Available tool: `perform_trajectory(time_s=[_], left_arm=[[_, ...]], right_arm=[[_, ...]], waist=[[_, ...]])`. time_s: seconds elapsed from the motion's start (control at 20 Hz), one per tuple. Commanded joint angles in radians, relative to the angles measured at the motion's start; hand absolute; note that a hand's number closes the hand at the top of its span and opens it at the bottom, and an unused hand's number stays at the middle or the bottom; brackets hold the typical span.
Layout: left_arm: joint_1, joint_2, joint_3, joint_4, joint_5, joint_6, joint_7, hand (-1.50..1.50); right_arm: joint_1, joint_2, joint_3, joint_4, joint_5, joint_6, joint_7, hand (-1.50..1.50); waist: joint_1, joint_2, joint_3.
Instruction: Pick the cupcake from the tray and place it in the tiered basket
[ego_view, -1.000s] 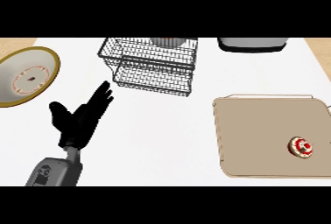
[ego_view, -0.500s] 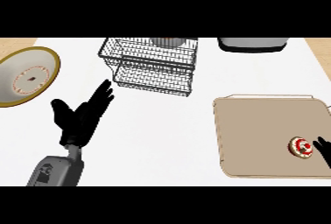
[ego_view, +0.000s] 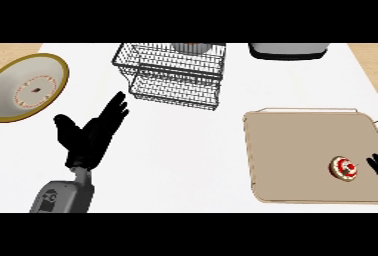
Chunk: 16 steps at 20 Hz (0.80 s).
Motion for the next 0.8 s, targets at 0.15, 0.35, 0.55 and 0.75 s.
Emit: perform_trajectory(time_s=[0.15,0.35,0.55,0.75], left_arm=[[0.057,-0.023,0.012,-0.006,-0.024,-0.012,-0.042,0.0],[0.046,-0.019,-0.002,-0.114,-0.036,0.004,0.08,0.0],[0.019,-0.027,0.043,0.004,-0.019,-0.05,-0.015,0.0],[-0.009,-0.021,0.052,-0.025,-0.023,-0.047,0.029,0.0]], right_arm=[[-0.12,0.045,-0.022,0.165,0.049,-0.032,-0.052,-1.5],[-0.162,0.043,-0.056,0.218,0.029,-0.025,-0.081,-1.5],[-0.185,0.05,-0.052,0.135,0.046,0.053,-0.004,-1.5],[-0.219,0.123,-0.024,0.295,0.075,-0.066,-0.075,-1.5]], waist=[[0.003,0.001,0.0],[0.005,0.0,0.0],[0.001,0.0,0.0],[0.002,0.0,0.0]])
